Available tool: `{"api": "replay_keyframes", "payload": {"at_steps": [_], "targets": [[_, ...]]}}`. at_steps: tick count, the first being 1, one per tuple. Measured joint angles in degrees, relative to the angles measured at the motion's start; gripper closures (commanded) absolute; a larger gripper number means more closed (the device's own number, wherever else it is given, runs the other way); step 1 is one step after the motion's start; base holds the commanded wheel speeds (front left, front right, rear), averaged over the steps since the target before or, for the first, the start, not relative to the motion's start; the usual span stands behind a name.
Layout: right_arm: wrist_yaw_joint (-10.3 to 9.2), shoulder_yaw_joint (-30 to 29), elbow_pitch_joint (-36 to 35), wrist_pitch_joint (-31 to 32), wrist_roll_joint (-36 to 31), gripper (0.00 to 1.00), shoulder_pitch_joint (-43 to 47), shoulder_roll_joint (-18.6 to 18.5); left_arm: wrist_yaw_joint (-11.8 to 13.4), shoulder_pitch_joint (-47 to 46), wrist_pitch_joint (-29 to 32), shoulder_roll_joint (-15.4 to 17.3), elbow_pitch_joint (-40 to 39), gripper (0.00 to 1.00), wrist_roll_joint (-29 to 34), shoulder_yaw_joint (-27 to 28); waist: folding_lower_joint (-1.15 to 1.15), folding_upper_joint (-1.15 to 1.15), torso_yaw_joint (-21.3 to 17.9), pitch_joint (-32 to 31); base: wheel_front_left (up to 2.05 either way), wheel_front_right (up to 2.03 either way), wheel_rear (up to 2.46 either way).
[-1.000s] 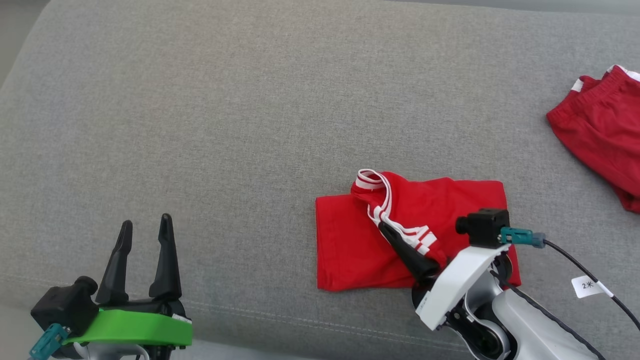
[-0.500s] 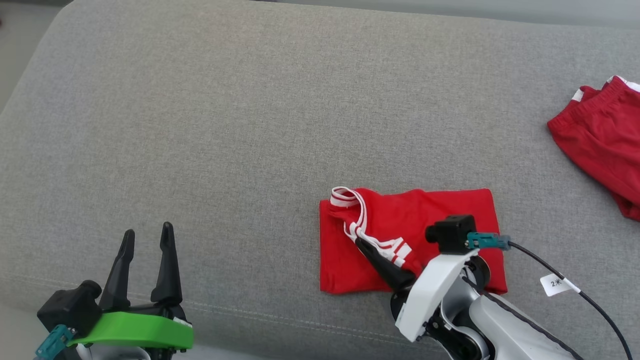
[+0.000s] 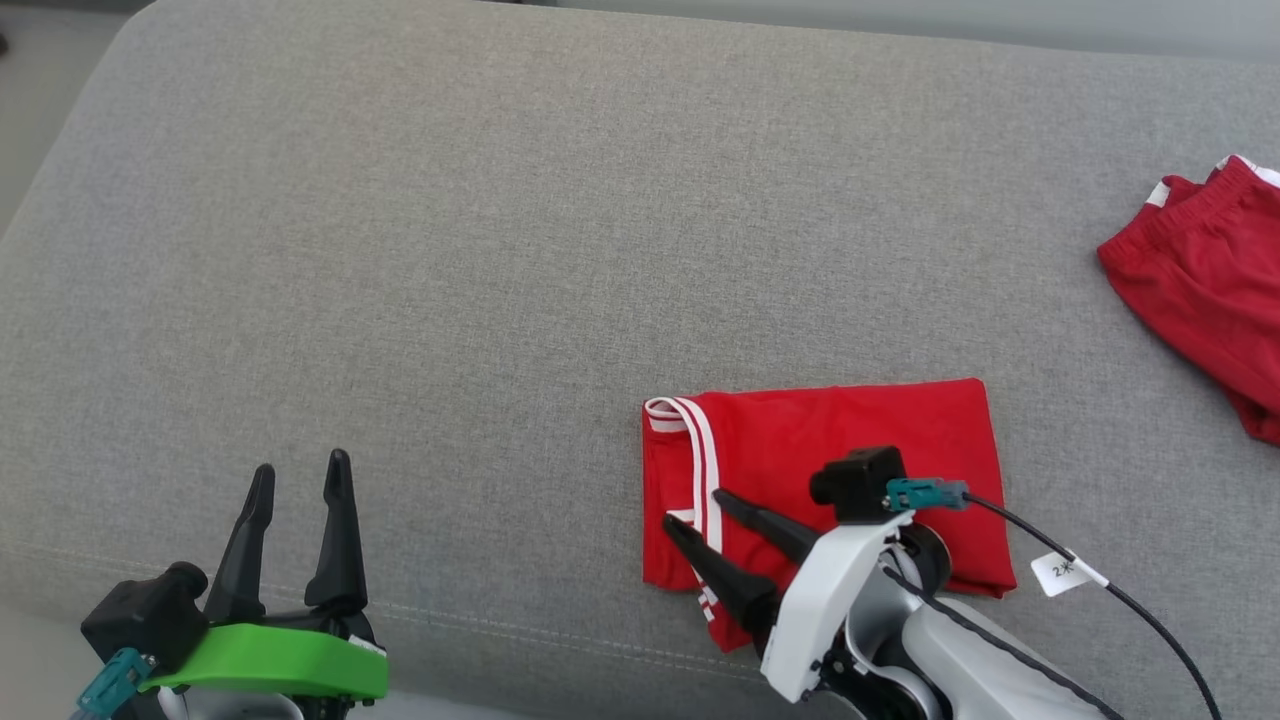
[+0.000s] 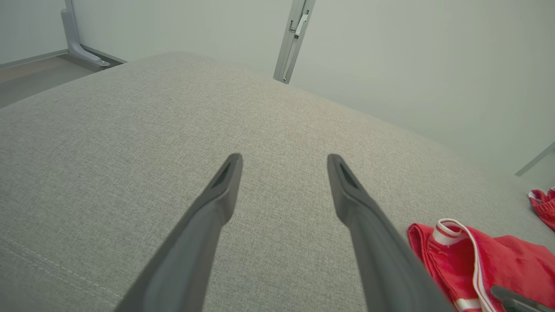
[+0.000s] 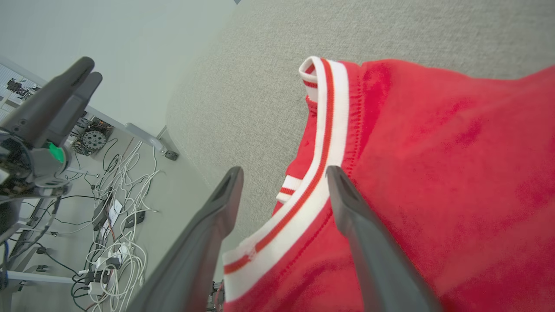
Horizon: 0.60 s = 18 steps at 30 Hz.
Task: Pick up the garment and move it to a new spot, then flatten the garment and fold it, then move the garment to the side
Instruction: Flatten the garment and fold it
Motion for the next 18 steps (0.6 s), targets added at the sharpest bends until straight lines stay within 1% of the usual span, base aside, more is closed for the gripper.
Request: {"api": "replay_keyframes", "payload": {"at_steps": [4,6,13,18], "targets": [[0.05,0.74,1.49,-0.08,0.63,0.00,-0.12,2.90,-0.41,-0.13,0.00,-0.08,0.57,0.00,0.01,0.13,0.00,0.00,0.08,-0.74,0.00,0.00,0.00],[0.05,1.34,2.01,-0.08,0.63,0.00,-0.12,3.77,-0.46,-0.13,0.00,-0.07,0.73,0.00,0.02,0.08,0.00,0.00,0.00,-0.92,0.00,0.00,0.00],[0.24,1.91,3.02,-0.97,0.71,0.00,-0.29,3.98,-0.45,-0.12,0.00,0.08,0.82,0.00,0.12,2.03,0.00,0.00,-1.43,-1.25,0.00,0.00,0.00],[0.49,-0.03,0.38,-3.28,1.23,0.00,-0.47,3.86,-0.45,0.01,0.00,0.26,0.55,0.00,0.45,2.81,0.00,0.00,-3.41,-1.53,0.00,0.00,0.00]]}}
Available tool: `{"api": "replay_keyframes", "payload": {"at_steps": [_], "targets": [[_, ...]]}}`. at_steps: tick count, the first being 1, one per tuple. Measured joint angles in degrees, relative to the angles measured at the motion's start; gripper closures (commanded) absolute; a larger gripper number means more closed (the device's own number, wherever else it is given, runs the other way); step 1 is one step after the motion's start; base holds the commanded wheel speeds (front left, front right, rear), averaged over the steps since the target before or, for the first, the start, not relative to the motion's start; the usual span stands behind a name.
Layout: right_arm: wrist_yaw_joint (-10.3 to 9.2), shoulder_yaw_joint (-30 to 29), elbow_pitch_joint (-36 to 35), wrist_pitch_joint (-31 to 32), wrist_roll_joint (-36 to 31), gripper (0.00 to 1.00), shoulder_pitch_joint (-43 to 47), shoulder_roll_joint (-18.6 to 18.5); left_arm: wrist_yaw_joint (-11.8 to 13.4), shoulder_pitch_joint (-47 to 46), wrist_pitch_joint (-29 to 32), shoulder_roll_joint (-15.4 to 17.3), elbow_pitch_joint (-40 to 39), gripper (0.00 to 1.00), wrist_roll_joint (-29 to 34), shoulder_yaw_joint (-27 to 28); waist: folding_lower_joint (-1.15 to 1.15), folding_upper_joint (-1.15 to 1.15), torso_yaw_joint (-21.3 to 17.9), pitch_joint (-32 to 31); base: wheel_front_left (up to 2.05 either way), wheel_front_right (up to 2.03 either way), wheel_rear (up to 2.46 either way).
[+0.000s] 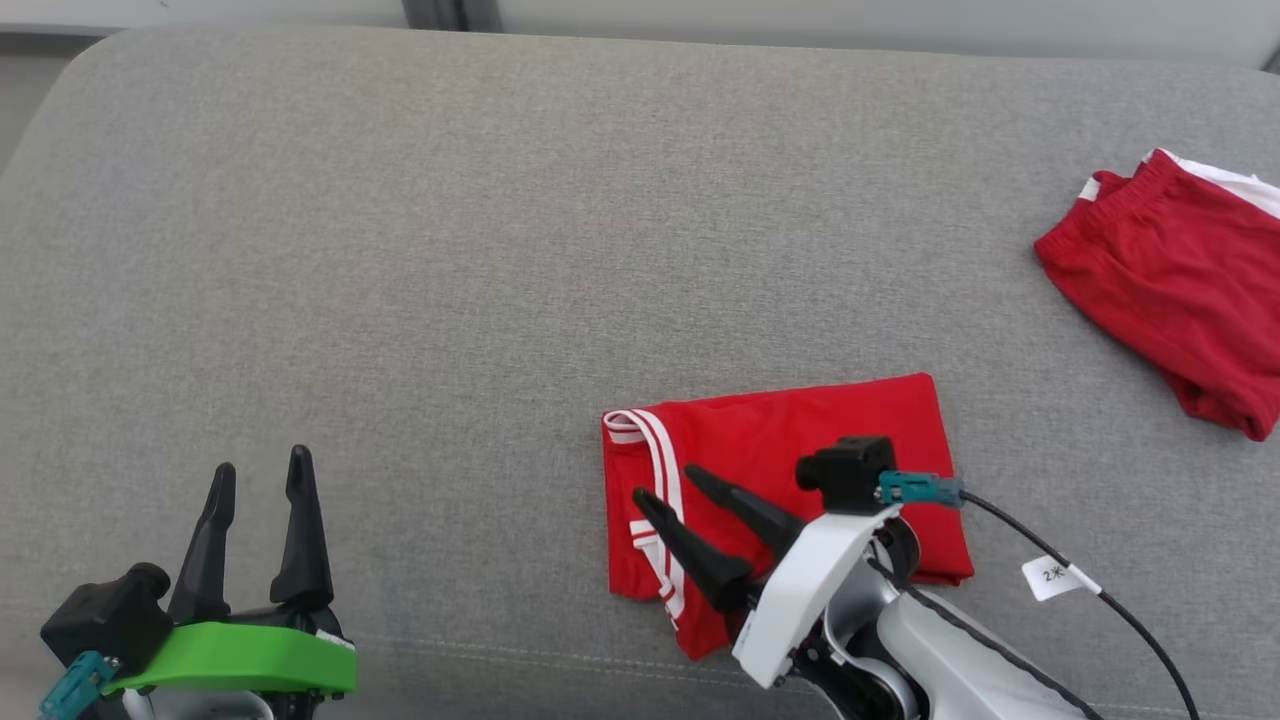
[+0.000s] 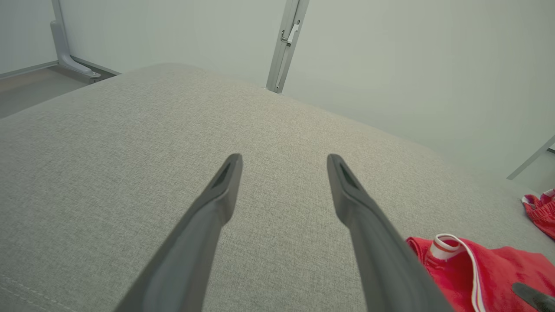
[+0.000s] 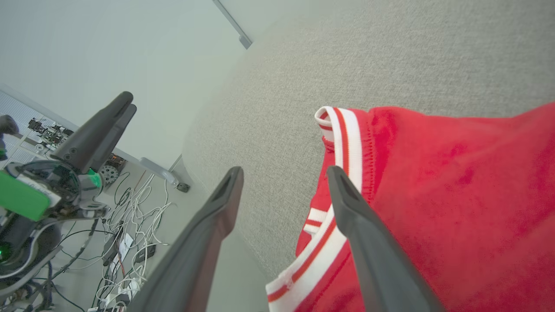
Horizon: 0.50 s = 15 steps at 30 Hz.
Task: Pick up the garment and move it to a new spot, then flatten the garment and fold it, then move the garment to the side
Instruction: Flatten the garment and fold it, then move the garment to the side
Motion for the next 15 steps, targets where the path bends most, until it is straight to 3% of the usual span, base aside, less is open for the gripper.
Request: {"api": "replay_keyframes", "payload": {"at_steps": [4,6,13,15], "targets": [[-0.18,-2.91,-3.08,-2.05,0.80,0.00,-0.03,-0.26,0.00,0.08,0.00,0.08,-0.13,0.00,0.00,0.82,0.00,0.00,-1.92,-0.30,0.00,0.00,0.00],[-1.32,-5.02,-4.67,-2.89,1.74,0.00,0.06,-0.59,0.00,0.14,0.00,0.23,-0.47,0.00,0.01,0.89,0.00,0.00,-2.93,-0.48,0.00,0.00,0.00],[-5.12,-14.16,-3.64,-5.03,5.16,0.00,3.86,-7.01,0.00,0.41,0.00,0.46,-1.23,0.00,0.41,0.48,0.00,0.00,-6.69,-0.65,0.00,0.00,0.00],[-5.13,-15.62,-3.27,-5.30,6.70,0.00,4.89,-7.39,0.00,0.41,0.00,0.46,-1.34,0.00,0.42,0.32,0.00,0.00,-7.35,-0.46,0.00,0.00,0.00]]}}
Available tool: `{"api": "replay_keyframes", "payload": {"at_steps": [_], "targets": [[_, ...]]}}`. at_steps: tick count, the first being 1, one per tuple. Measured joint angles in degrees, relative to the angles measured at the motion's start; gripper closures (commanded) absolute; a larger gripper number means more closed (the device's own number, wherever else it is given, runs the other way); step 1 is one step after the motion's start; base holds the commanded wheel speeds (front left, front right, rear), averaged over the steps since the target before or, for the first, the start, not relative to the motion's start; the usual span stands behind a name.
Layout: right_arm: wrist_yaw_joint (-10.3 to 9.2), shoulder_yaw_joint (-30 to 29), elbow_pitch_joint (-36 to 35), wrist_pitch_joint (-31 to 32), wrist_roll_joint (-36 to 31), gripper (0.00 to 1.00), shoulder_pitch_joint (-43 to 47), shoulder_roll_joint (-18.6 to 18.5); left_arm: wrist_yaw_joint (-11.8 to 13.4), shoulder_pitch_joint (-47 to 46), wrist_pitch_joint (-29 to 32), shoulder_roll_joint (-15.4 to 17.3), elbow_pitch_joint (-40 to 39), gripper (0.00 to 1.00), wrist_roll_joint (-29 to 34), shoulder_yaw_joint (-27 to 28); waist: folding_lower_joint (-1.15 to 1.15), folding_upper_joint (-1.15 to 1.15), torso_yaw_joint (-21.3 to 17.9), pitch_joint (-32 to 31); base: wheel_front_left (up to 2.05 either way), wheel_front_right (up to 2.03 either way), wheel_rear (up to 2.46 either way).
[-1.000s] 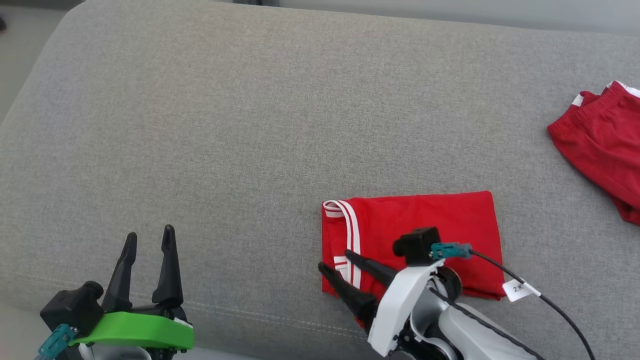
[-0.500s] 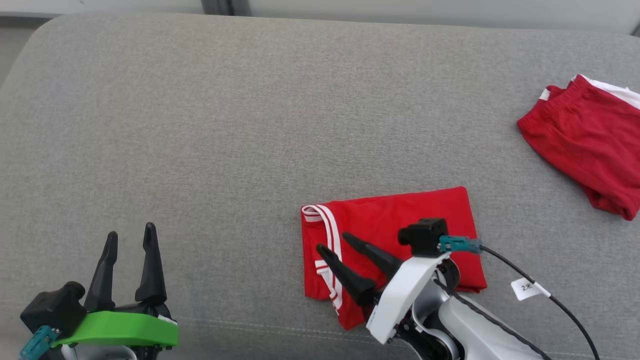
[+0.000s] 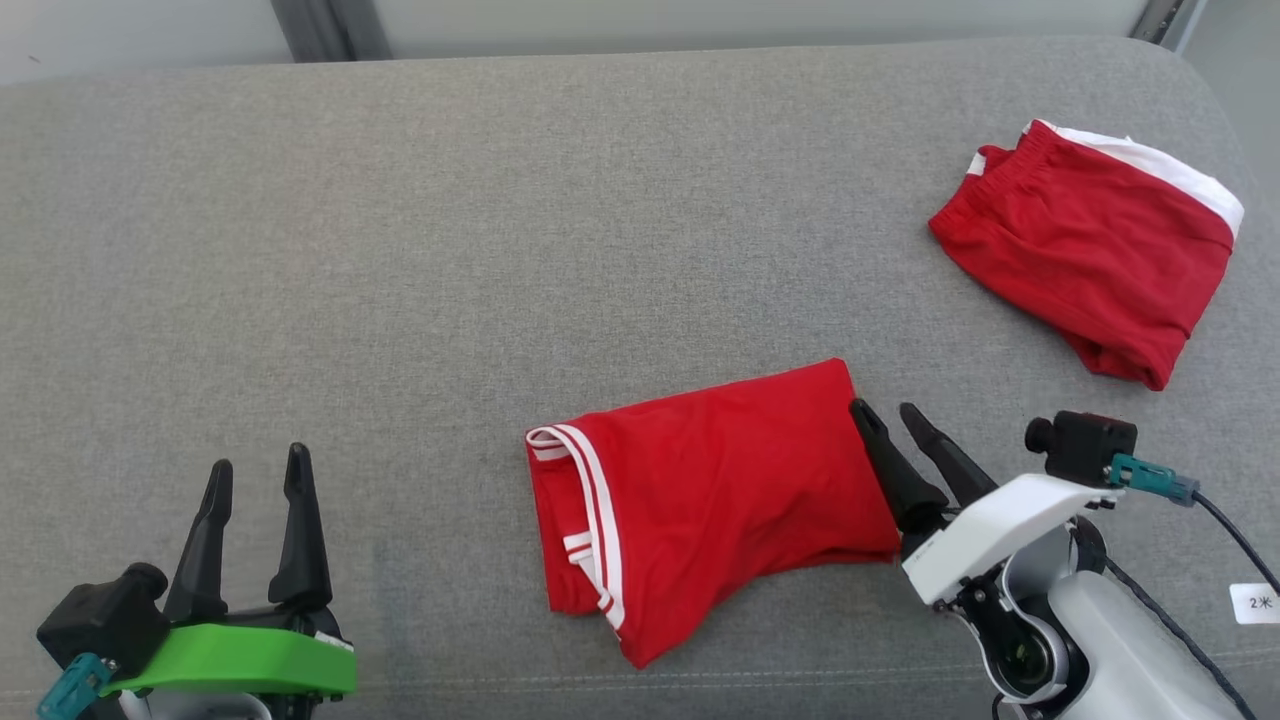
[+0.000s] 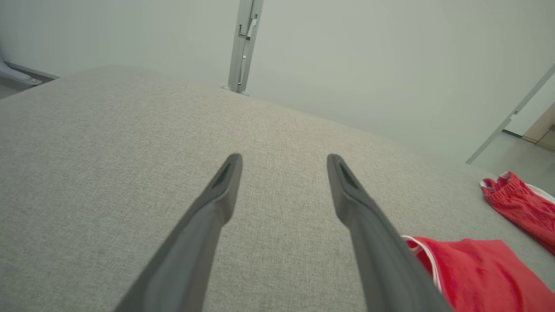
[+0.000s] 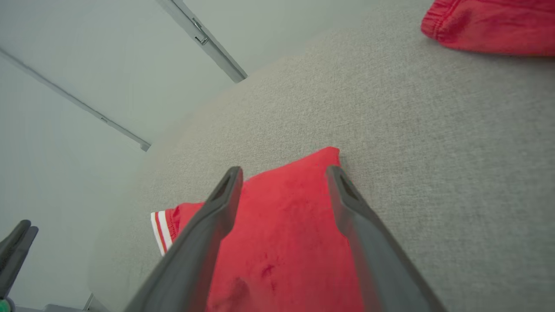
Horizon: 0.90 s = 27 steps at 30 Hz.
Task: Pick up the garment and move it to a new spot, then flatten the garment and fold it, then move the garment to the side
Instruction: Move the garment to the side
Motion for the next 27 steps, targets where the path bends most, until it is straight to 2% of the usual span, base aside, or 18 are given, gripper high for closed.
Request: {"api": "replay_keyframes", "payload": {"at_steps": [6,13,27], "targets": [[0.40,-1.93,1.87,0.01,5.52,0.00,3.31,0.49,-0.29,-0.01,0.01,0.01,-0.20,0.00,0.09,-0.96,0.00,0.00,-0.74,0.91,0.00,0.00,0.00],[3.20,-3.10,3.74,0.64,10.82,0.00,4.10,2.29,-0.51,-0.12,0.26,0.27,-0.59,0.00,0.19,-1.19,0.00,0.00,-0.59,2.01,0.00,0.00,0.00],[6.33,-4.90,8.55,5.38,19.14,0.00,2.42,3.42,-0.52,-0.96,0.79,0.90,-1.01,0.00,0.54,-1.48,0.00,0.00,0.60,3.41,0.00,0.00,0.00]]}}
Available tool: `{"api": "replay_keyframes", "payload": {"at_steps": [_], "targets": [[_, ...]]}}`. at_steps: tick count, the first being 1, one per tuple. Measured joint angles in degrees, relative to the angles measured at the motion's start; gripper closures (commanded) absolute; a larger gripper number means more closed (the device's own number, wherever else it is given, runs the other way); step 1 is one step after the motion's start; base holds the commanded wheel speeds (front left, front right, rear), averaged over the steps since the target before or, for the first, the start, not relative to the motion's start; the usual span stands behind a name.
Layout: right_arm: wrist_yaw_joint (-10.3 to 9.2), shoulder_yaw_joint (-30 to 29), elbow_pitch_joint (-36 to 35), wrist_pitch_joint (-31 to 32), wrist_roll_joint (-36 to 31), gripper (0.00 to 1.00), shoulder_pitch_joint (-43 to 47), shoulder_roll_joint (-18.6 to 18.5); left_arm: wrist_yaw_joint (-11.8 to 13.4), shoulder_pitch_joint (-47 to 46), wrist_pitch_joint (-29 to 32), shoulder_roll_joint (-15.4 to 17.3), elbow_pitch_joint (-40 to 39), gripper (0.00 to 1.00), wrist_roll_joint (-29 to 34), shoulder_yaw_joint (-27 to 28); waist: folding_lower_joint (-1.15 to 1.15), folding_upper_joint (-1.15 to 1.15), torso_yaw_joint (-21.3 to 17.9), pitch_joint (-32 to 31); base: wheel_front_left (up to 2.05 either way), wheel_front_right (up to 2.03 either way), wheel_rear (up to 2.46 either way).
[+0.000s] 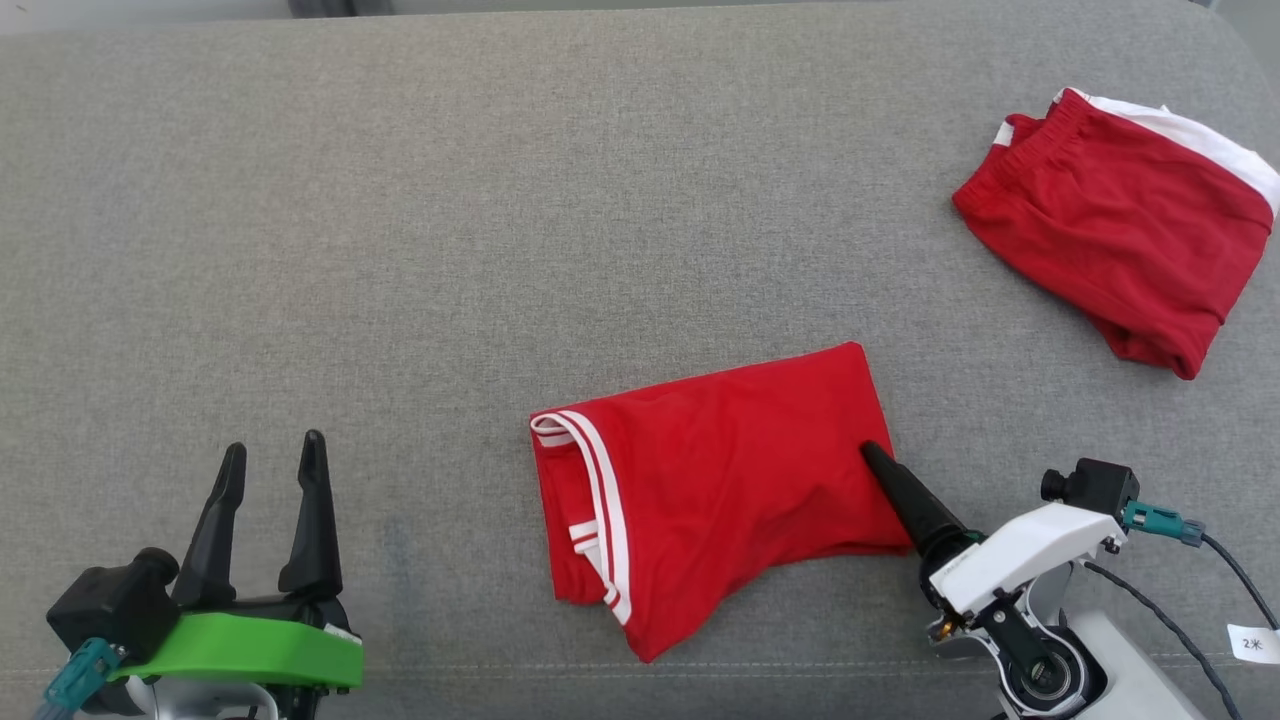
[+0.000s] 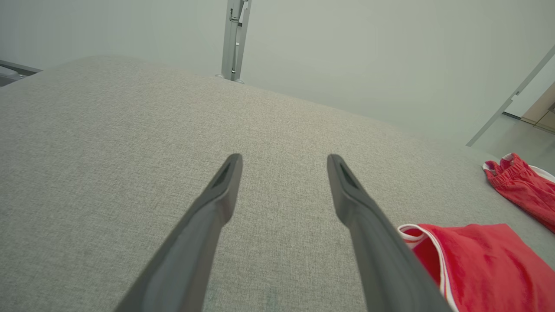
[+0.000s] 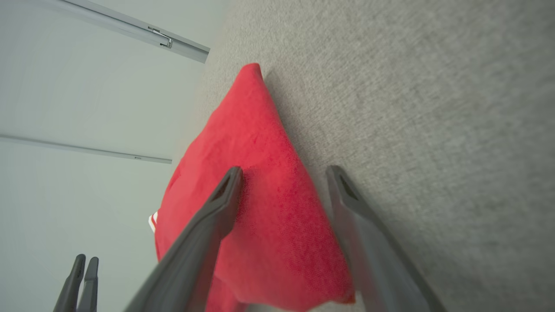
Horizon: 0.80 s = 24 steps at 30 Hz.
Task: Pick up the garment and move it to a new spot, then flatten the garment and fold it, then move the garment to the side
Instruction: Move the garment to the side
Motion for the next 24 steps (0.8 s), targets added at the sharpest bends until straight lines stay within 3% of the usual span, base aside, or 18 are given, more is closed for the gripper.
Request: {"api": "replay_keyframes", "payload": {"at_steps": [7,10,12,13,14,20,24], "targets": [[0.88,-0.41,0.80,3.77,5.47,0.00,-1.57,0.79,-0.02,-0.81,0.48,-0.03,0.05,0.00,0.00,-0.52,0.00,0.00,0.60,0.27,0.00,0.00,0.00],[0.90,-0.16,1.33,6.34,7.03,0.05,-2.04,0.63,-0.02,-0.88,0.48,-0.07,0.16,0.00,0.00,-0.56,0.00,0.00,0.80,0.30,0.00,0.00,0.00],[0.92,0.05,1.63,7.61,7.03,0.51,-2.60,-0.09,-0.02,-0.90,0.47,-0.10,0.31,0.00,0.00,-0.64,0.00,0.00,0.92,0.28,0.00,0.00,0.00],[1.05,0.05,1.75,8.00,7.03,0.85,-2.82,-0.56,-0.04,-0.94,0.48,-0.11,0.55,0.00,0.00,-0.79,0.00,0.00,0.99,0.23,0.00,0.00,0.00],[1.16,0.09,1.78,8.48,7.06,1.00,-3.00,-0.77,-0.09,-0.94,0.47,-0.21,0.59,0.00,0.00,-0.83,0.00,0.00,1.07,0.18,0.00,0.00,0.00],[1.34,1.37,1.31,11.46,7.31,1.00,-4.31,-3.25,-0.10,-1.00,0.47,-0.35,0.80,0.00,0.00,-0.87,0.00,0.00,1.33,0.16,0.00,0.00,0.00],[1.37,2.56,-0.65,14.59,5.02,1.00,-8.39,-7.34,-0.20,-1.59,0.47,-0.54,0.82,0.00,-0.01,-1.24,0.00,0.00,1.62,0.59,0.00,0.00,0.00]]}}
